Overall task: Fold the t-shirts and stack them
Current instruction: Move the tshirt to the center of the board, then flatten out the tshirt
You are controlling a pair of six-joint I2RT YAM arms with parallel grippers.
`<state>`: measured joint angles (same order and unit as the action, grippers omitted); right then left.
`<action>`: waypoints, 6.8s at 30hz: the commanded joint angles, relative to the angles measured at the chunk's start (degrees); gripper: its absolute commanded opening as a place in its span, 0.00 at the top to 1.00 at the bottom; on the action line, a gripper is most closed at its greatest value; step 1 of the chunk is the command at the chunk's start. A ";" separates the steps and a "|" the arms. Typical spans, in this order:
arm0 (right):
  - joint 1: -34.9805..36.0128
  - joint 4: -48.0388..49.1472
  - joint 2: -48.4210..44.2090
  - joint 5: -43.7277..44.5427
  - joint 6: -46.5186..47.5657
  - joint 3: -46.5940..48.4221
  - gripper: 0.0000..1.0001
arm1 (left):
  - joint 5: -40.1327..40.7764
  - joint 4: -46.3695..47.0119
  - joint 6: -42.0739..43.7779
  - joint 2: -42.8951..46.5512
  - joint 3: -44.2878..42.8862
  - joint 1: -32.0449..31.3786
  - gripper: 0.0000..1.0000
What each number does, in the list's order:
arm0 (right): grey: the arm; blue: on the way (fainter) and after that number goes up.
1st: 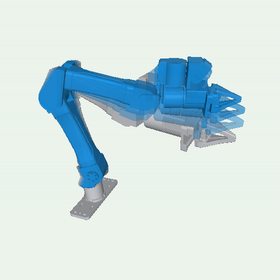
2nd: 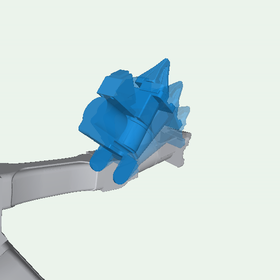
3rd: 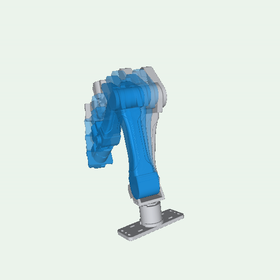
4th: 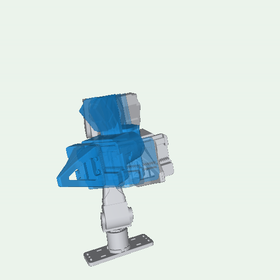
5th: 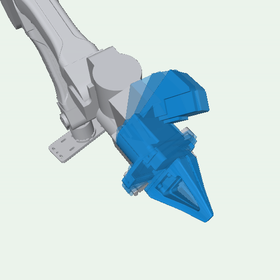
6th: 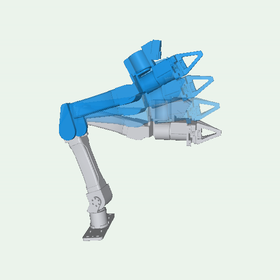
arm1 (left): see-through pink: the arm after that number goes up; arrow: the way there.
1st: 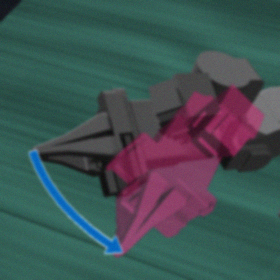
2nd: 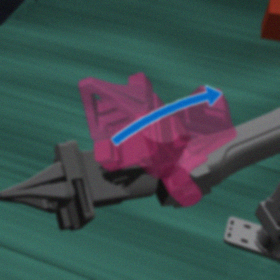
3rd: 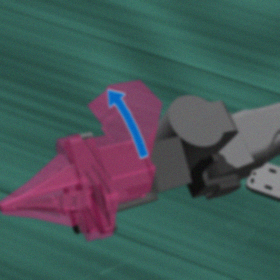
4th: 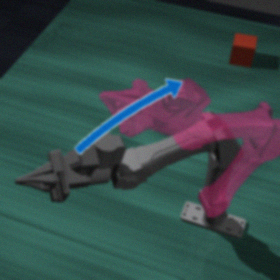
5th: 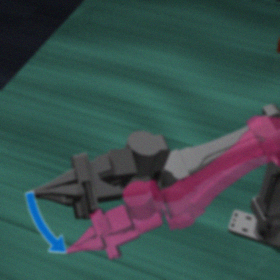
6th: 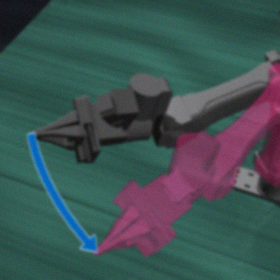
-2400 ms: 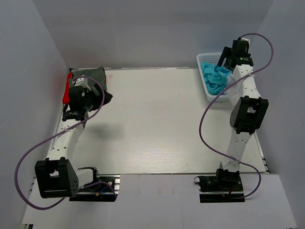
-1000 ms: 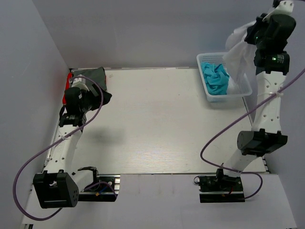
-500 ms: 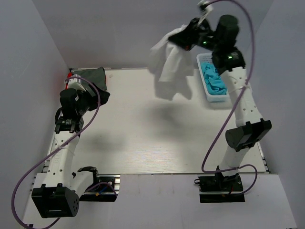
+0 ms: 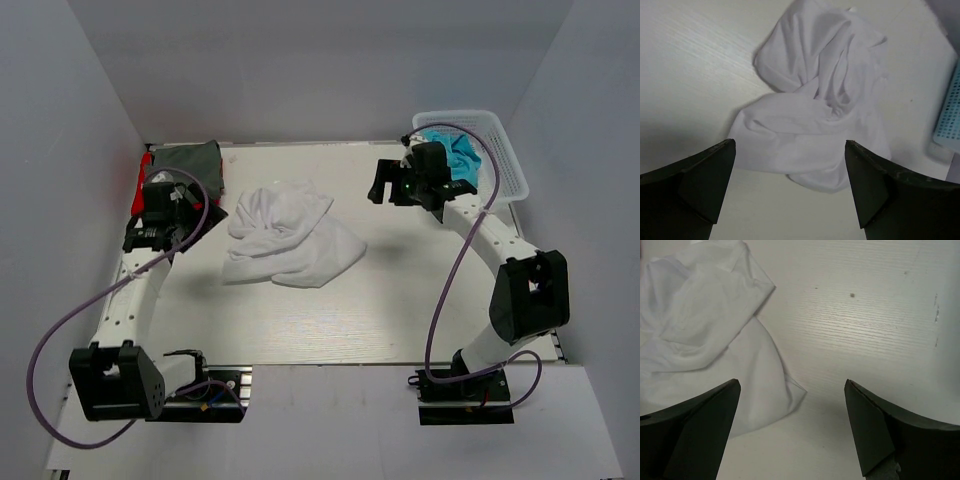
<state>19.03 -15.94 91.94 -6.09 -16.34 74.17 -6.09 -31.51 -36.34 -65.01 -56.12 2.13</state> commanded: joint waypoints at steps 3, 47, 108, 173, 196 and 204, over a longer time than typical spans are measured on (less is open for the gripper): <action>0.84 1.80 -1.43 4.42 -0.54 -2.27 0.10 | -3.84 -3.56 -2.33 -3.72 6.00 -0.11 0.04; 10.94 9.26 12.48 -2.00 -1.15 -8.26 1.00 | 4.51 1.89 -4.89 -26.84 4.90 -5.82 1.00; 2.68 8.13 -1.40 21.55 15.81 31.33 1.00 | 2.74 2.94 2.86 -12.62 -41.57 -6.43 1.00; 1.01 5.48 7.46 2.49 -7.66 -13.61 0.10 | 7.09 -18.05 -16.72 -9.47 23.40 -12.85 0.00; 2.07 2.15 6.13 11.62 -5.54 -5.98 0.10 | 7.05 -3.12 0.03 -15.21 -14.26 -12.85 0.00; 1.89 0.74 11.68 12.50 -5.72 -2.19 0.10 | 10.75 -6.37 3.73 -38.06 -32.18 -12.85 0.00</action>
<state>21.08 -14.02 102.15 4.86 -21.45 69.06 3.40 -37.80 -34.94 -100.14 -83.66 -10.98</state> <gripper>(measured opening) 0.904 0.995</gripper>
